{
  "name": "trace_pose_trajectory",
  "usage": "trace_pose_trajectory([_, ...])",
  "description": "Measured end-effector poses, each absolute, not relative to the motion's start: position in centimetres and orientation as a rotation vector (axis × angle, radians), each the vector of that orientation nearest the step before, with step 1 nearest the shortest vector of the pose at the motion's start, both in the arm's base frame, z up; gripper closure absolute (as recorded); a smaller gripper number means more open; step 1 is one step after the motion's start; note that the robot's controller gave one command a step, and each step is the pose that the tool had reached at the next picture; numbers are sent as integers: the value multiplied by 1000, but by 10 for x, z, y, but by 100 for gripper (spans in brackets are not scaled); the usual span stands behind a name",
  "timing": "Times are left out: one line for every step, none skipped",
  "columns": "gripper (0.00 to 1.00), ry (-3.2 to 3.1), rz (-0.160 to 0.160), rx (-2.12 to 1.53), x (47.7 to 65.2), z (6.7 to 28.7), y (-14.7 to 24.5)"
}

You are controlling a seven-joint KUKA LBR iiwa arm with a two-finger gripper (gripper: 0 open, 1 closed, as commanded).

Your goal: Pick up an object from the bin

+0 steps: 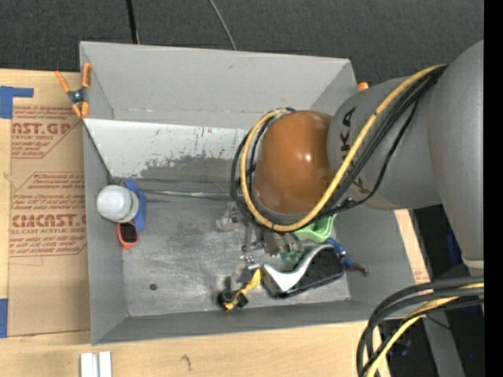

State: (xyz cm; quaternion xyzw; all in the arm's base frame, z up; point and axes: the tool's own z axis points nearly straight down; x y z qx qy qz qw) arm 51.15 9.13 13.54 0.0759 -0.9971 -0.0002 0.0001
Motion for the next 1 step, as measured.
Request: trace_pose_trajectory([0, -3136, -3, 192, 498, 123, 65])
